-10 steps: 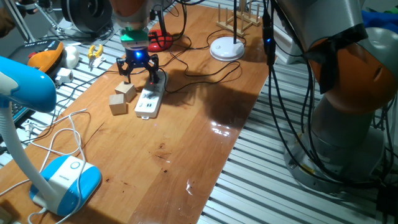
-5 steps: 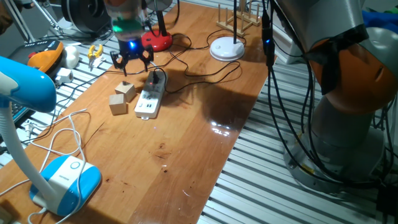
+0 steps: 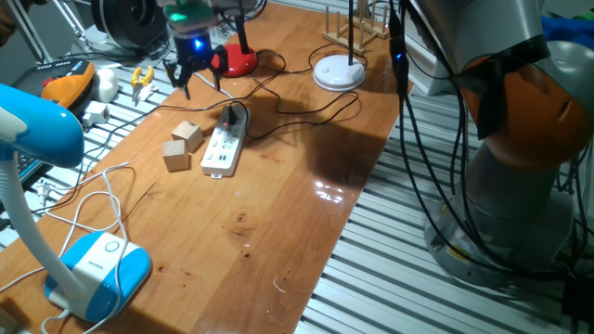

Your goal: Plug in the power cord of the desk lamp, turn on the socket, and light up the desk lamp

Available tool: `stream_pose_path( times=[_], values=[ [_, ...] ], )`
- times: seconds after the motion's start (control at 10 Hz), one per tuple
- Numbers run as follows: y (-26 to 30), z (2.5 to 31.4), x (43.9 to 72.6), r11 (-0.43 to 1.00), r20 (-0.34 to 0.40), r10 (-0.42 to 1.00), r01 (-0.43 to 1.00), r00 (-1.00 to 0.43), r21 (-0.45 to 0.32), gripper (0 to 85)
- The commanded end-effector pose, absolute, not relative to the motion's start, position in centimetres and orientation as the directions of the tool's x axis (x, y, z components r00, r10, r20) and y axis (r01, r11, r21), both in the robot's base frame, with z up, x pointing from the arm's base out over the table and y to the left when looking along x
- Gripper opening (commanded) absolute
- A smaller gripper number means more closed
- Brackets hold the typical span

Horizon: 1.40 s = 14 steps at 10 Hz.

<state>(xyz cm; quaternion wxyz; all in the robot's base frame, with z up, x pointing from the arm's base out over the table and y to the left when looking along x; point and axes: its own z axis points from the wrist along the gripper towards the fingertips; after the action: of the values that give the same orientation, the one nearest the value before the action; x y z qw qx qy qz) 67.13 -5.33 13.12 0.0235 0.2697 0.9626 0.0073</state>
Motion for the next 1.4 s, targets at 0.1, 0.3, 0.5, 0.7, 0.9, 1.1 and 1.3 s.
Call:
stream_pose_path(
  times=[0.1, 0.3, 0.5, 0.7, 0.9, 1.1, 1.3],
  values=[
    [-6.4, 14.3, 67.0, 0.896, -0.043, 0.445, 0.444, -0.895, 0.021, 51.0],
    [-7.7, 15.3, 66.8, 0.910, -0.057, 0.415, 0.415, -0.908, 0.009, 51.0],
    [-8.6, 16.0, 66.6, 0.921, -0.081, 0.387, 0.390, -0.918, -0.017, 51.0],
    [-9.7, 16.7, 66.4, 0.938, -0.091, 0.338, 0.343, -0.937, -0.048, 51.0],
    [-11.4, 17.2, 66.0, 0.953, -0.125, 0.271, 0.284, -0.954, -0.103, 51.0],
    [-12.8, 17.6, 65.8, 0.963, -0.129, 0.199, 0.218, -0.972, -0.158, 34.0],
    [-13.9, 17.5, 65.1, 0.959, -0.119, 0.135, 0.160, -0.984, -0.234, 0.0]
  ],
)
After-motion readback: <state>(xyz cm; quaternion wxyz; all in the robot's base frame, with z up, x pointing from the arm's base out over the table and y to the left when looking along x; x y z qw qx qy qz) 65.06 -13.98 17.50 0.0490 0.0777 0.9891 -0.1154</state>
